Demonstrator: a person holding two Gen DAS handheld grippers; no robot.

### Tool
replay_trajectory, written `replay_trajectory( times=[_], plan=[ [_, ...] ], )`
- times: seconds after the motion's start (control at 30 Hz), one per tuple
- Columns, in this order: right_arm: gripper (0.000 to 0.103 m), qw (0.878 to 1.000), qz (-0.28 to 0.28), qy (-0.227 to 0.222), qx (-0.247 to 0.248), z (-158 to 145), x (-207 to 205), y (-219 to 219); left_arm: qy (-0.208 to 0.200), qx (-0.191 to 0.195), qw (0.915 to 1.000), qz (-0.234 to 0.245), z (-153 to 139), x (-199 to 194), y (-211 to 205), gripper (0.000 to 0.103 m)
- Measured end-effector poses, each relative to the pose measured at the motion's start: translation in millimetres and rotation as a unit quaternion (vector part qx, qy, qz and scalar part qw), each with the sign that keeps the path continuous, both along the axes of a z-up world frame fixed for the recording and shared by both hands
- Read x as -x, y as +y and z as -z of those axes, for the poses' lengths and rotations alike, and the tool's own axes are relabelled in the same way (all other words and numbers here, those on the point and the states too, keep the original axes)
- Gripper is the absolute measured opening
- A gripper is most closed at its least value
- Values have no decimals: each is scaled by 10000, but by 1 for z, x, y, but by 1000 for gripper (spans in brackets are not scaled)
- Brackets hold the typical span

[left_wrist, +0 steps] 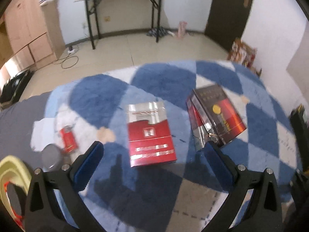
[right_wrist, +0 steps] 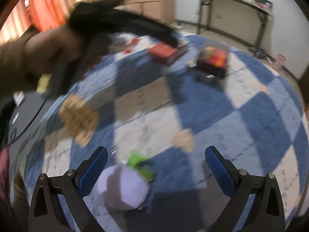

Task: Organize rigid objects
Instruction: 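Grasp the red-white Hongqiqu pack with left tool while right tool grasps the white pompom, then carry the Hongqiqu pack with left tool into the tray while right tool drops the pompom there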

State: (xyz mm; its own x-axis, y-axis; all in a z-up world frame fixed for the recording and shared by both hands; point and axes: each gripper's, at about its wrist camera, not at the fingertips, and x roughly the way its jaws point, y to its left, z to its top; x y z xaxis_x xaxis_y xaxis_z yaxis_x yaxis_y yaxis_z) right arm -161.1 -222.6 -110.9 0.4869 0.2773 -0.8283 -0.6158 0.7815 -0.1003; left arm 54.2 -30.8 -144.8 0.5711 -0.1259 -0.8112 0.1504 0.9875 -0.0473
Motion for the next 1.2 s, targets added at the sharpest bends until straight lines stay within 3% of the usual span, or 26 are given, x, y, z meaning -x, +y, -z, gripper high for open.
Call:
replay_trajectory(
  times=[0.1,0.27,0.33,0.4,0.5,0.53,0.57,0.73,0.9,1.07,1.2],
  plan=[
    [103,9998,-177,15,111,12,10,2,24,-108,9999,-24,10,-8,-4,103],
    [99,9992,-350,138,117,30,11,-2,243,117,9995,-150,28,-20,9,99],
    [93,9989,-464,80,37,34,15,-1,318,118,9993,-169,33,-25,10,71],
    [88,9980,-625,-11,74,38,22,3,276,170,9994,-122,34,-27,10,61],
    [69,9963,-842,10,143,45,27,10,189,321,9993,36,31,-27,9,59],
    [55,9955,-935,-52,174,46,29,13,175,360,9992,71,30,-27,8,58],
    [48,9941,-1067,-71,190,46,30,17,130,368,9992,109,28,-25,7,58],
    [41,9929,-1175,117,131,40,20,21,-146,378,9987,301,15,-19,0,58],
    [39,9964,-847,-49,22,16,-7,12,-376,505,9976,292,-14,-10,8,58],
    [39,9973,-674,-164,-253,-13,-32,24,-618,1024,9919,-430,-54,18,76,58],
    [39,9945,-854,-176,-580,-32,-44,76,-692,999,9833,-1355,-67,64,169,58]
  ],
)
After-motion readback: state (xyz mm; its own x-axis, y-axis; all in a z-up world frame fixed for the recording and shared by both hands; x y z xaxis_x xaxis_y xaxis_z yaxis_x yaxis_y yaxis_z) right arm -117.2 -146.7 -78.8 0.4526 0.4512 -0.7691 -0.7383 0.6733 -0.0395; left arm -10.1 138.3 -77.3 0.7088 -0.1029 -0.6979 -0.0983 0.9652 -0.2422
